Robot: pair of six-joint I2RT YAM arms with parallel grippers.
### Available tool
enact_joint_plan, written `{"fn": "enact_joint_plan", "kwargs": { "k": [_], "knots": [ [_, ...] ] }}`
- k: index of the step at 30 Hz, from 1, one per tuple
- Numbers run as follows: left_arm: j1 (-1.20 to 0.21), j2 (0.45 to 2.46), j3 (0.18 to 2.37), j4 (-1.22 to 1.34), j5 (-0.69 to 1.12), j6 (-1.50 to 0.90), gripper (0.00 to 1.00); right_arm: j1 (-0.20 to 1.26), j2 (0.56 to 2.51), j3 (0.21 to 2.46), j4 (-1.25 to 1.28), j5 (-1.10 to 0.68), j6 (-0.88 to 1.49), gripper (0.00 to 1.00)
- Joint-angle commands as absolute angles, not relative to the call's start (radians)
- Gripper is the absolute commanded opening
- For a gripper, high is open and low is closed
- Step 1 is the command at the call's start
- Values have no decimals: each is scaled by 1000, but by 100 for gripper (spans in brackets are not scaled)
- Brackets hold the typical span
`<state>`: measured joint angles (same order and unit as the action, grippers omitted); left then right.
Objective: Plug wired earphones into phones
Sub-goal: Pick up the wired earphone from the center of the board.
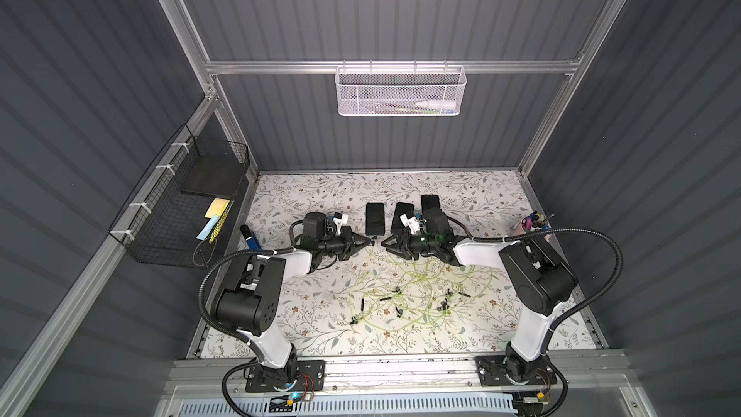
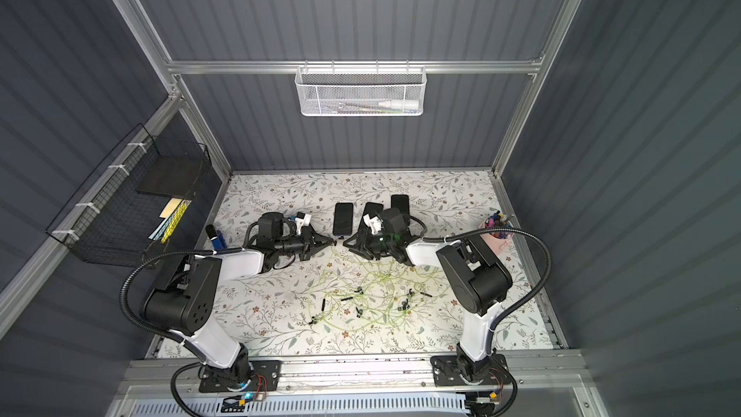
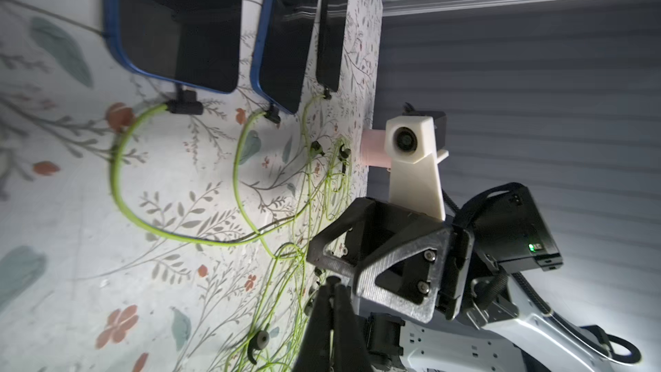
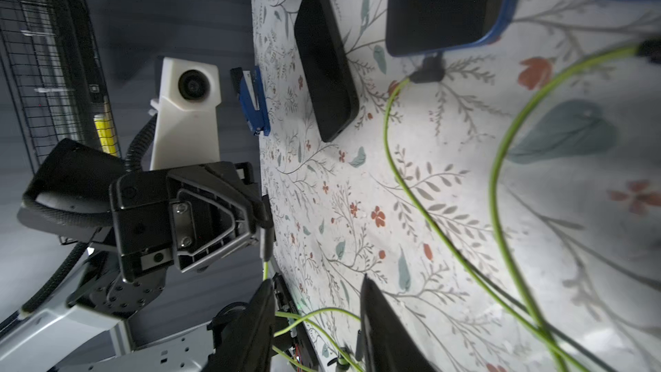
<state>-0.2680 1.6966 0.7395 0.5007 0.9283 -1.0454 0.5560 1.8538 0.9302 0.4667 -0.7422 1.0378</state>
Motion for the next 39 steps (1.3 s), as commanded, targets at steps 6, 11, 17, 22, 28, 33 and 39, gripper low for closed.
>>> {"fn": "enact_joint_plan", "kwargs": {
  "k": [6, 11, 17, 22, 28, 33, 39],
  "knots": [
    [-271, 1751, 769, 709, 1093, -1199, 0, 556, 1810, 910, 626, -777, 1097, 31],
    [-272, 1756, 766, 742, 1090, -1228, 0, 561, 1813, 923, 631, -790, 1100, 23],
    [-272, 1758, 761, 780, 1085, -1257, 0, 566, 1816, 930, 635, -795, 1100, 20],
    [-273, 1758, 746, 795, 1083, -1262, 0, 575, 1816, 945, 644, -789, 1100, 23],
    [-273, 1761, 738, 808, 1078, -1268, 0, 575, 1806, 945, 642, -780, 1101, 25],
    [-273, 1767, 735, 812, 1063, -1272, 0, 570, 1778, 926, 634, -756, 1099, 27],
    [-273, 1803, 719, 937, 1046, -1360, 0, 566, 1750, 907, 632, -717, 1100, 28]
  ]
}}
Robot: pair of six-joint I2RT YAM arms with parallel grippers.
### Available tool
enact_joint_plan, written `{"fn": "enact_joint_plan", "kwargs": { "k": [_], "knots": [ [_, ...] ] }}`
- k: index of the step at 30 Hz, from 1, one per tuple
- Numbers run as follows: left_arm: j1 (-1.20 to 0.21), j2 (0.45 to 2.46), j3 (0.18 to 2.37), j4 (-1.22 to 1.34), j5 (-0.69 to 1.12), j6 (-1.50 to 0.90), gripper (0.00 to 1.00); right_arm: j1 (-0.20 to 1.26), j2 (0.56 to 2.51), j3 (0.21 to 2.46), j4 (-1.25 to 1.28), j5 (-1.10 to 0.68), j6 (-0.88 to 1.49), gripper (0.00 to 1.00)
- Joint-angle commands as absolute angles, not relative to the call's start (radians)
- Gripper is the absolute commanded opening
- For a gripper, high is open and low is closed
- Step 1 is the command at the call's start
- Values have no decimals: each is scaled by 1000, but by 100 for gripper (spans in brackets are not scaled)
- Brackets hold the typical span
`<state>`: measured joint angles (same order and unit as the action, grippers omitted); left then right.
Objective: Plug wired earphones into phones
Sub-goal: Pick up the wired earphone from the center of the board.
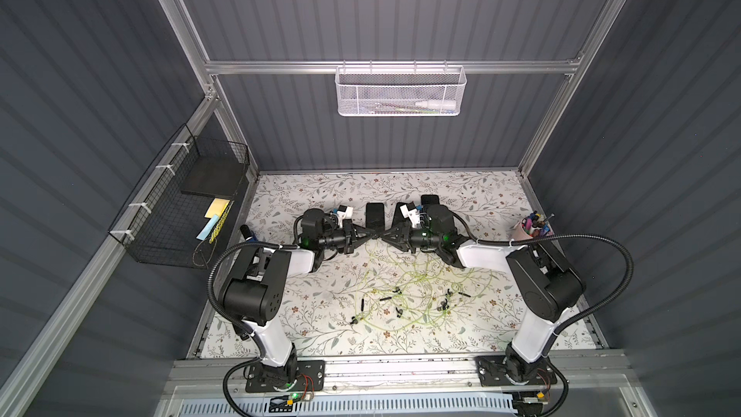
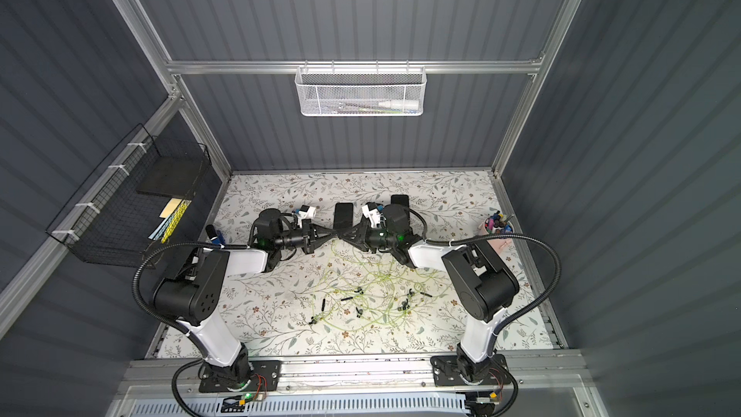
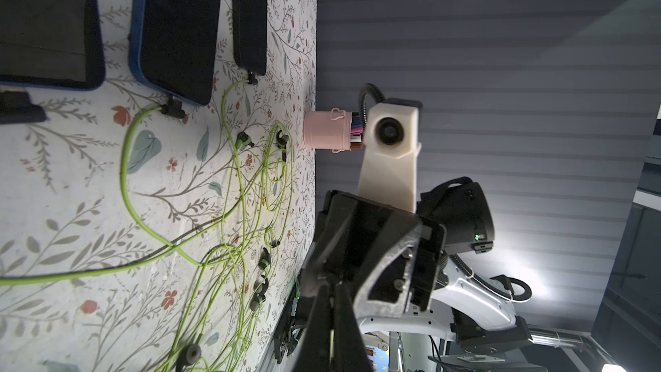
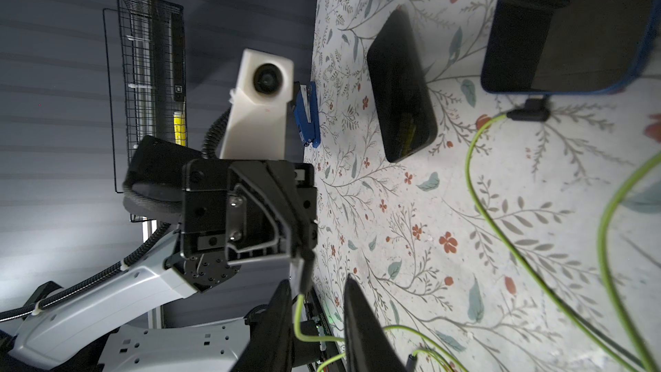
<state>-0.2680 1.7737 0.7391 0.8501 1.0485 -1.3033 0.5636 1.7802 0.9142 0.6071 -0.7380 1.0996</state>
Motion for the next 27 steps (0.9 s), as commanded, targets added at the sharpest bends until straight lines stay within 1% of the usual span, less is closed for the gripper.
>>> {"fn": "enact_joint_plan", "kwargs": {
  "k": [1, 5, 9, 12, 16, 21, 25, 26, 27],
  "knots": [
    [-274, 1811, 715, 973, 1046, -1381, 0, 567, 1750, 909, 632, -714, 1099, 27],
    [-274, 1848, 690, 1132, 1037, -1478, 0, 575, 1764, 929, 620, -724, 1099, 26],
    [-274, 1885, 680, 1288, 1028, -1592, 0, 574, 1777, 923, 599, -722, 1100, 27],
    [-275, 1887, 680, 1279, 1026, -1585, 0, 570, 1779, 908, 596, -718, 1100, 30],
    [-276, 1867, 680, 1216, 1031, -1543, 0, 571, 1790, 917, 602, -719, 1100, 30],
    [-282, 1855, 677, 1201, 1032, -1537, 0, 574, 1814, 953, 598, -727, 1100, 24],
    [-285, 1849, 678, 1201, 1032, -1537, 0, 574, 1835, 970, 603, -731, 1100, 22],
    [-287, 1846, 677, 1200, 1032, -1537, 0, 574, 1836, 972, 604, -730, 1099, 21],
    [-287, 1845, 675, 1196, 1032, -1537, 0, 574, 1836, 972, 604, -727, 1099, 16]
  ]
}}
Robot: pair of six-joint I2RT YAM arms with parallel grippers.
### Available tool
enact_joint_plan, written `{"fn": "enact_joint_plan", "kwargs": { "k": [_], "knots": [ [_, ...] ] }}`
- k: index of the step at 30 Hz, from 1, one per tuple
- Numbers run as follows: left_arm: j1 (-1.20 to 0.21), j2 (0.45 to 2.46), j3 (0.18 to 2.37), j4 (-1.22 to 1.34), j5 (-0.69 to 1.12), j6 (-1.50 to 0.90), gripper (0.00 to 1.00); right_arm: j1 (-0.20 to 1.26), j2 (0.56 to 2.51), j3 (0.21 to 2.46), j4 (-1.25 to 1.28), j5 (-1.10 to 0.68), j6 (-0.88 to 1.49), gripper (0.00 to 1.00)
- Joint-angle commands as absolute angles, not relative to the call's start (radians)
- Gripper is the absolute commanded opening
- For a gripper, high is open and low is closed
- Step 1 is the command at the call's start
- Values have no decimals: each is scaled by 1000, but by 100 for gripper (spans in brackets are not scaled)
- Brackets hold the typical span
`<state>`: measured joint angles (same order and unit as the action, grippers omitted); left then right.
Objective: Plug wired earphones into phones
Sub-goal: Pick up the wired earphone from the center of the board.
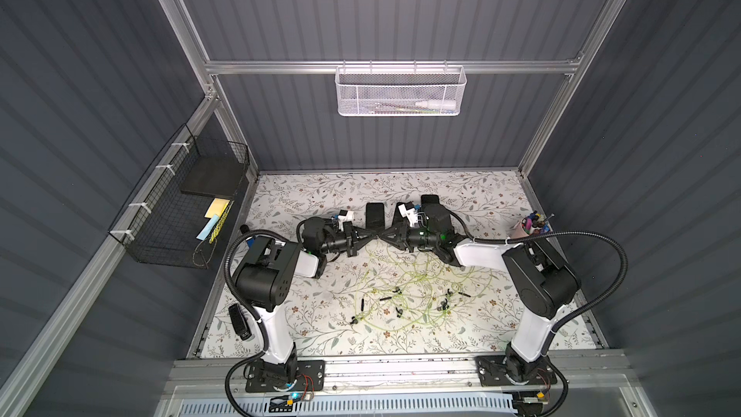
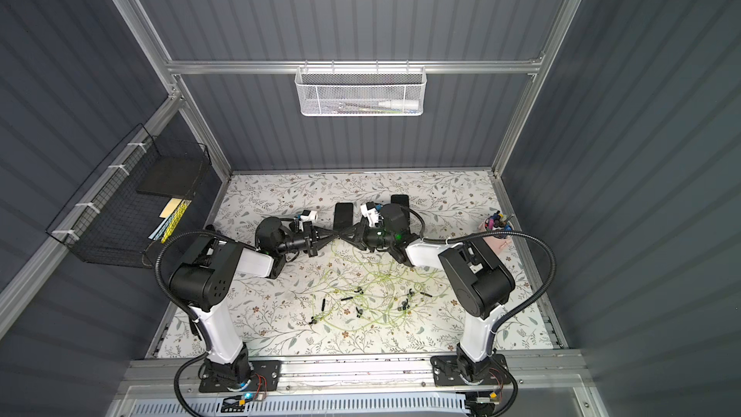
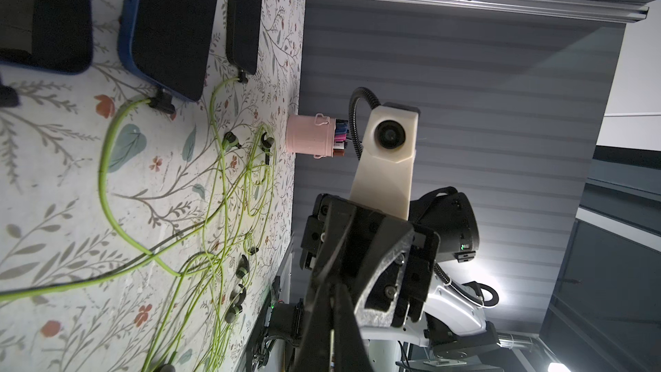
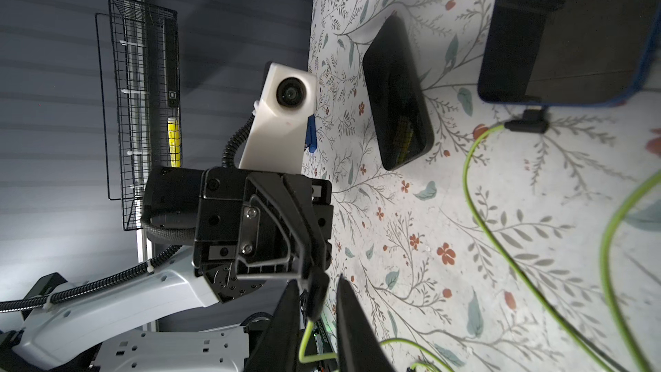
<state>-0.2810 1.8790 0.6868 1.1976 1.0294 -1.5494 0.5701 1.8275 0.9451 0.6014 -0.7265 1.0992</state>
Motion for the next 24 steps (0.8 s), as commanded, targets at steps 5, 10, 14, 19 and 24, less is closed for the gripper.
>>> {"fn": "enact_joint_plan", "kwargs": {
  "k": [5, 10, 14, 19, 24],
  "knots": [
    [-288, 1850, 672, 1199, 1035, -1514, 0, 574, 1827, 966, 623, -726, 1100, 14],
    [-290, 1855, 674, 1212, 1035, -1520, 0, 574, 1827, 966, 624, -731, 1099, 10],
    [-290, 1850, 678, 1197, 1033, -1514, 0, 574, 1828, 966, 624, -732, 1100, 7],
    [-288, 1797, 704, 964, 1017, -1368, 47, 571, 1827, 961, 624, -729, 1099, 5],
    [-242, 1699, 795, 515, 954, -1107, 81, 559, 1807, 923, 633, -706, 1096, 3]
  ]
}}
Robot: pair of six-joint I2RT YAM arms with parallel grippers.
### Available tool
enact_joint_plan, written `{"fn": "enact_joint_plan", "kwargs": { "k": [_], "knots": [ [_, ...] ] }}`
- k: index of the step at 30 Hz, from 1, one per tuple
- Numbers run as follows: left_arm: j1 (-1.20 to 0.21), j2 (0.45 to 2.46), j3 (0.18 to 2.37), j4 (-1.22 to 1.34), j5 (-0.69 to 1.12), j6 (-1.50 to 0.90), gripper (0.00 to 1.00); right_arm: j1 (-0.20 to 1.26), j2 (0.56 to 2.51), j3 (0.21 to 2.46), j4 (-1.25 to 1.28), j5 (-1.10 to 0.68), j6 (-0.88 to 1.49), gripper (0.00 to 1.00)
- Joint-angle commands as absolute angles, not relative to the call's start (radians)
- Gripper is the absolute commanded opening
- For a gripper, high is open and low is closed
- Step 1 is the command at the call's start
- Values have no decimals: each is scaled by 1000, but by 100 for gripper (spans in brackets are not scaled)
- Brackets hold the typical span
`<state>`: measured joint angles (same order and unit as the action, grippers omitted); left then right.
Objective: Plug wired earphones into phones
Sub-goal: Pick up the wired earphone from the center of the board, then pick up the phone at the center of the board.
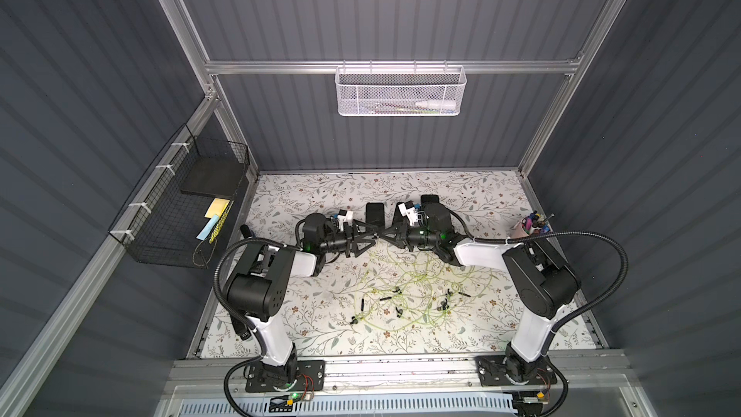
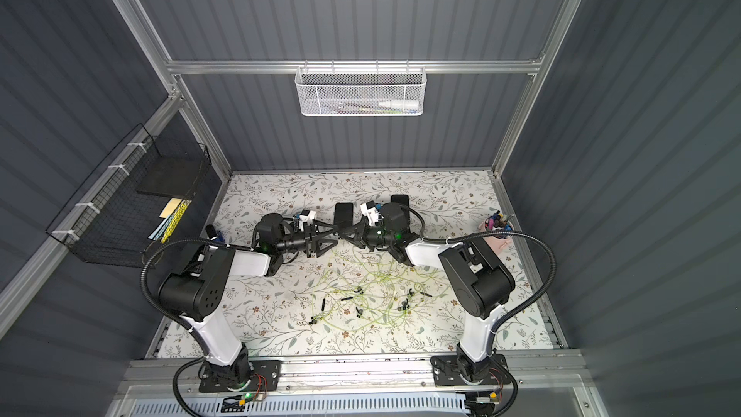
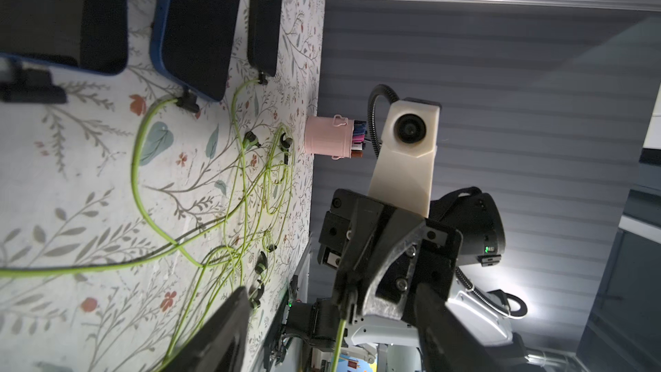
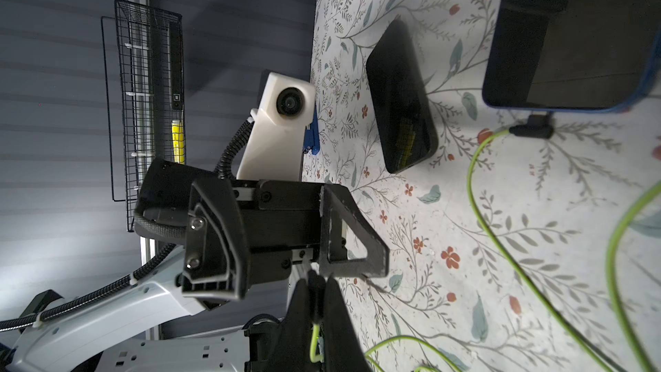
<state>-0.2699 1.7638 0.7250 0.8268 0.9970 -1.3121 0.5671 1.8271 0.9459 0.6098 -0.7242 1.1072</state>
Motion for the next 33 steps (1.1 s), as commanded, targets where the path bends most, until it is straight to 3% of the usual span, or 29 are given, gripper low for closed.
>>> {"fn": "enact_joint_plan", "kwargs": {
  "k": [1, 4, 7, 12, 18, 25, 33],
  "knots": [
    [-226, 1682, 822, 402, 927, -1055, 83, 555, 1802, 914, 632, -698, 1093, 3],
    [-187, 1641, 951, -48, 736, -847, 86, 553, 1772, 899, 570, -661, 1049, 1],
    [-182, 1651, 1094, -395, 434, -711, 87, 560, 1733, 896, 453, -595, 966, 0],
    [-182, 1692, 1189, -535, 174, -682, 88, 604, 1659, 926, 220, -446, 798, 0],
    [-212, 1796, 1304, -642, -10, -691, 100, 632, 1646, 937, 150, -402, 740, 0],
    [-249, 1920, 1404, -670, -44, -738, 100, 637, 1630, 905, 155, -399, 714, 0],
    [-296, 2135, 1685, -859, -97, -703, 100, 634, 1602, 839, 192, -381, 721, 0]
  ]
}}
